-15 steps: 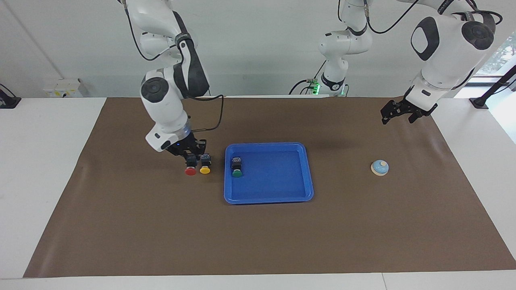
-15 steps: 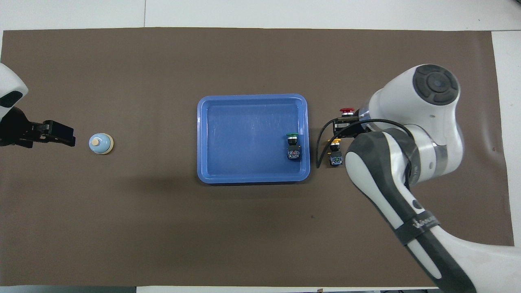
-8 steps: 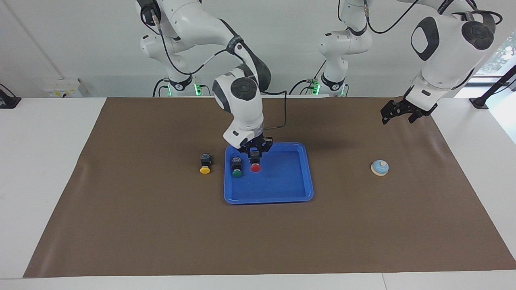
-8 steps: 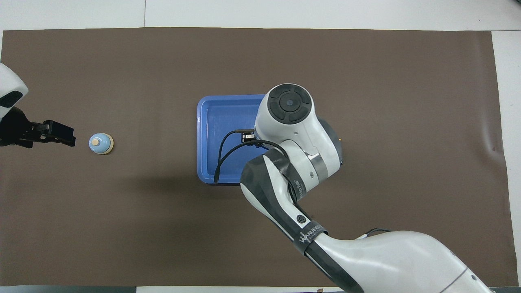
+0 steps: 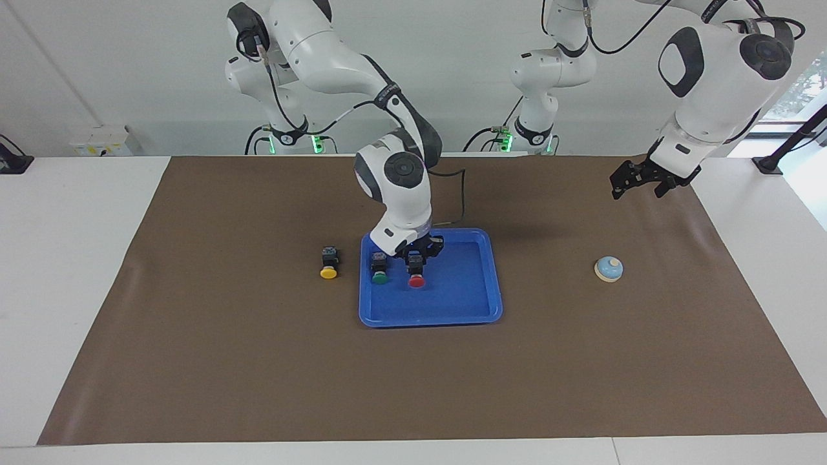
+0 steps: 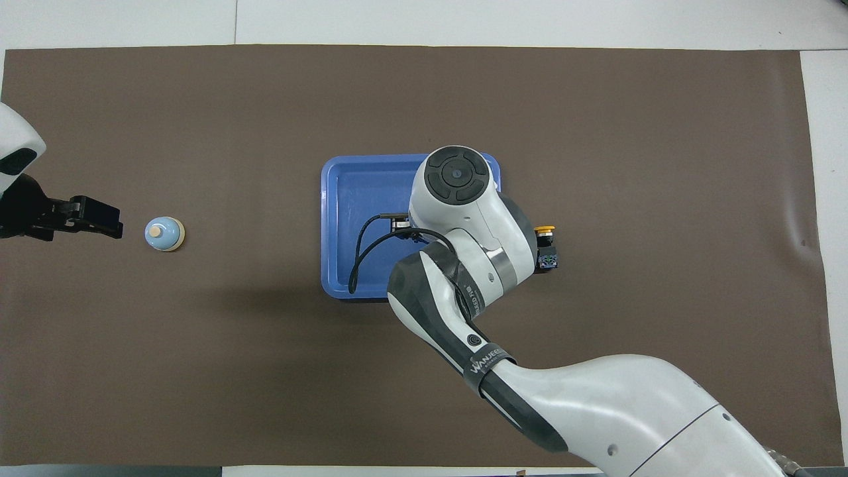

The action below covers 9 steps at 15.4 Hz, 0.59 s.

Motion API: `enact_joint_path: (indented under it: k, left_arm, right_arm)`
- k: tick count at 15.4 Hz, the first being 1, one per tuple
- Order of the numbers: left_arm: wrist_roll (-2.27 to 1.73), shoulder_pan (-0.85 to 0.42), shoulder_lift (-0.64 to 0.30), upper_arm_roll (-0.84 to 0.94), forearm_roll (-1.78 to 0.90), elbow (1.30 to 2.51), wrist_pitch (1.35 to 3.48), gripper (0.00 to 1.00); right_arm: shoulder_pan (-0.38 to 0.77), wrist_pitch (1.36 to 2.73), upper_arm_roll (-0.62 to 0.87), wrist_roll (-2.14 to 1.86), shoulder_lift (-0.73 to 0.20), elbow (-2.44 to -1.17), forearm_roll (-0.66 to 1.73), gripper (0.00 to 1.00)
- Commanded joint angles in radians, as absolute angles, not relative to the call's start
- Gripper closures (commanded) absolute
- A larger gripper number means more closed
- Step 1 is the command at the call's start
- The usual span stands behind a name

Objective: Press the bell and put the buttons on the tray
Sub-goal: 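Carry the red button into the tray beside the green one and release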

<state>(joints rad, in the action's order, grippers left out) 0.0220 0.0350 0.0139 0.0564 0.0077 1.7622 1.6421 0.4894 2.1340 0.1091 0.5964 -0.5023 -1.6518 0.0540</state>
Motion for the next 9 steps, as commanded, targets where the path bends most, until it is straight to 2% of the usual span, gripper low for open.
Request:
enact_joint_path:
  k: [1,3,5,6,7,8,9]
  left_arm:
    - [0.017,0.037,0.012,0.055,0.003,1.746,1.623,0.00]
    - [0.017,0.035,0.012,0.054,0.003,1.746,1.623,0.00]
    - [0.017,0.035,0.012,0.054,0.003,1.746,1.623,0.00]
    - [0.017,0.035,0.012,0.055,0.003,1.746,1.623,0.00]
    - [0.017,0.035,0.012,0.055,0.003,1.746,1.623,0.00]
    - [0.017,0.035,0.012,0.054,0.003,1.746,1.623,0.00]
    - [0.017,0.037,0.012,0.055,0.003,1.746,1.623,0.00]
  right_arm:
    - [0.497,2.149,0.117,0.615,-0.466,-1.701,0.055,1.00]
    - [0.500,2.151,0.118,0.617,-0.462,-1.718,0.055,0.88]
    - [0.515,2.152,0.120,0.618,-0.454,-1.732,0.057,0.87]
    - [0.520,2.158,0.120,0.623,-0.453,-1.738,0.057,0.82]
    - [0.520,2.163,0.120,0.623,-0.451,-1.746,0.055,0.74]
    - [0.520,2.163,0.120,0.623,-0.449,-1.747,0.055,0.70]
    - [0.522,2.163,0.120,0.624,-0.449,-1.747,0.055,0.58]
